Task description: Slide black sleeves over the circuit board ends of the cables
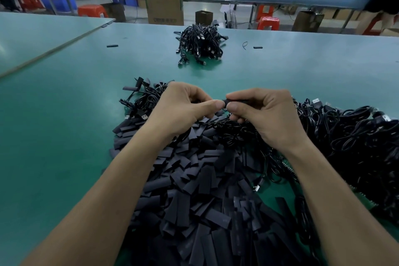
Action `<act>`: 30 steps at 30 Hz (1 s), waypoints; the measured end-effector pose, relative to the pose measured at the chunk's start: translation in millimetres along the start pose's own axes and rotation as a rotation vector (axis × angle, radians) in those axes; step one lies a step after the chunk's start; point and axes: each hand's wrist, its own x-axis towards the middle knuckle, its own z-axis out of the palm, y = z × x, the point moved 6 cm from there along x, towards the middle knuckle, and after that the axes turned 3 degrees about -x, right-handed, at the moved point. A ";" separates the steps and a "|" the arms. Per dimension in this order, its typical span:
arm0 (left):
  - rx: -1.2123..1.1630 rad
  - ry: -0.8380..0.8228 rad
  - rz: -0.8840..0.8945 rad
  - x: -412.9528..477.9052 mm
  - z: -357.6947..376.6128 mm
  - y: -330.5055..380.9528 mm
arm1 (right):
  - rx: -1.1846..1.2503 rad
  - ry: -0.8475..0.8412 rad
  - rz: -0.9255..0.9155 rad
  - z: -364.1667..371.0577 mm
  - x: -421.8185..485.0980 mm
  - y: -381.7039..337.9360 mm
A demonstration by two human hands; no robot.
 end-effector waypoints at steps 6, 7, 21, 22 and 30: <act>0.000 -0.018 -0.021 -0.4 1.3 -0.9 | -0.015 0.039 0.005 -0.3 0.2 2.2; 0.021 -0.024 -0.034 -0.3 1.1 -1.5 | -0.024 0.049 0.011 -1.0 0.5 3.2; 0.350 -0.079 0.138 -6.1 13.0 13.6 | -0.019 0.036 0.025 -4.4 -0.9 -0.3; 0.375 -0.085 0.151 -6.8 14.4 14.9 | -0.026 0.041 0.026 -4.7 -0.9 0.5; 0.623 -0.103 0.203 -7.2 17.5 16.2 | -0.086 0.105 0.008 -5.1 -1.6 0.1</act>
